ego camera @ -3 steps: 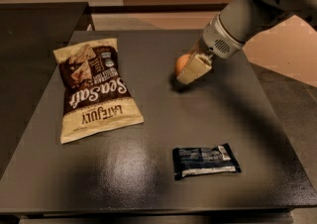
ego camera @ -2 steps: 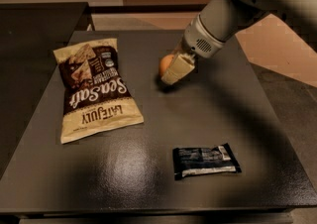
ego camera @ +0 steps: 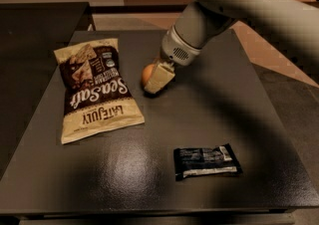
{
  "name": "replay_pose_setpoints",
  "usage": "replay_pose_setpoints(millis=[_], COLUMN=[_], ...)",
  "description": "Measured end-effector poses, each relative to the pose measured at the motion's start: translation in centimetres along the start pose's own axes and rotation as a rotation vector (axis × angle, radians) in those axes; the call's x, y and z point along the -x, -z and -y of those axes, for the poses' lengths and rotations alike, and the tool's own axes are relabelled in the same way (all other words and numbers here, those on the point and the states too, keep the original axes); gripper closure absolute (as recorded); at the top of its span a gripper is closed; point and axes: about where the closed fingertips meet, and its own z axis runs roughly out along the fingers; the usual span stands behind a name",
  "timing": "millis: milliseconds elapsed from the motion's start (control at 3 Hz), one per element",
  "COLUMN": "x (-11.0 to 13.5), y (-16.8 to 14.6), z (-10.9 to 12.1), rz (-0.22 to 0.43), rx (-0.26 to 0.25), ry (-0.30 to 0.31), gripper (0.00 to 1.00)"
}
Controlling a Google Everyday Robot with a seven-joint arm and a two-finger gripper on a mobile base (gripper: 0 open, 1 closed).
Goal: Move orange near brown chip bag
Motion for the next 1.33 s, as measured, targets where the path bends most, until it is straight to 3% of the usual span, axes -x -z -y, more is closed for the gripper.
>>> replay_pose_setpoints(millis=[333,1333], x=[0.35,0.39], y=[-1.88,-2.49], z=[-0.60,-0.96], rz=[-0.024,-0.023], rx=[0.015,0.023], ry=[0.009,0.006], gripper=[0.82,0.12])
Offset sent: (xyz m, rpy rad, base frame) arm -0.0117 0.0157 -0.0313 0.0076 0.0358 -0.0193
